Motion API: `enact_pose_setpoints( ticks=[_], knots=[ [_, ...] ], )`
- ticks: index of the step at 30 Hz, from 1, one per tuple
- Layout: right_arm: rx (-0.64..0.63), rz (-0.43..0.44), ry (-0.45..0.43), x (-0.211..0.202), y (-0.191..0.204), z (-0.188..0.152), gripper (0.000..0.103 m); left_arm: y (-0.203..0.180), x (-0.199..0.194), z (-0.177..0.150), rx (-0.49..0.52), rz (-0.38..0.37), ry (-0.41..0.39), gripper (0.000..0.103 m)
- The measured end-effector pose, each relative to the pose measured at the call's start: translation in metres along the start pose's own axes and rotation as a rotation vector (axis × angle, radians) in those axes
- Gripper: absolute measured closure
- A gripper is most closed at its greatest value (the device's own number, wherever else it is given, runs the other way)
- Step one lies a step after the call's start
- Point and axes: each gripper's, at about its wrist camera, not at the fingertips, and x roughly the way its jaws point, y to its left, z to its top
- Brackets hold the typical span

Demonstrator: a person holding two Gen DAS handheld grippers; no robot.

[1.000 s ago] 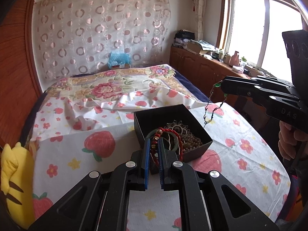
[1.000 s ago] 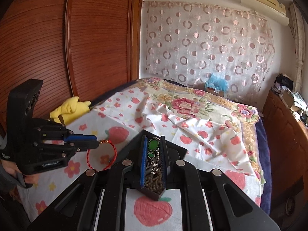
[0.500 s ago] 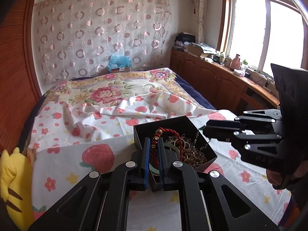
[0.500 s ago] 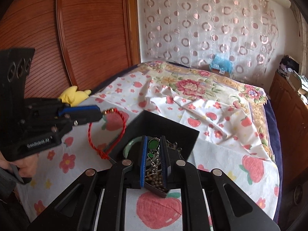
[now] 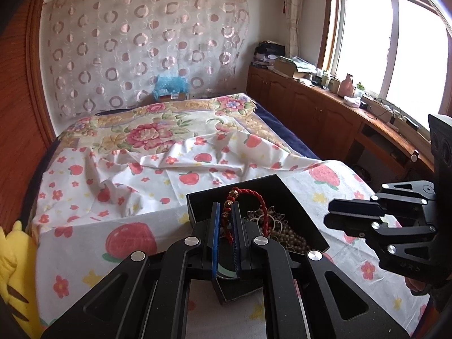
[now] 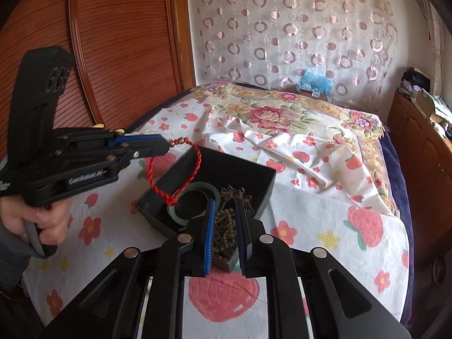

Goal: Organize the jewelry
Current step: 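Lower the red bracelet into the box and open the left tool while the right tool releases the pendant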

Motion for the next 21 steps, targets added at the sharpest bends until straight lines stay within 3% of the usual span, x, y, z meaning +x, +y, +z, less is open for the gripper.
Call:
enact_pose_setpoints(
  ticks=[15, 21],
  knots=[
    [0.055, -0.003, 0.017, -0.010, -0.010, -0.035, 0.087, -0.010, 0.017, -0.002, 0.018, 0.004, 0.060, 0.095],
    [0.055, -0.005, 0.029, -0.019, -0.006, -0.049, 0.087, -0.013, 0.009, -0.007, 0.013, 0.002, 0.052, 0.085]
  ],
)
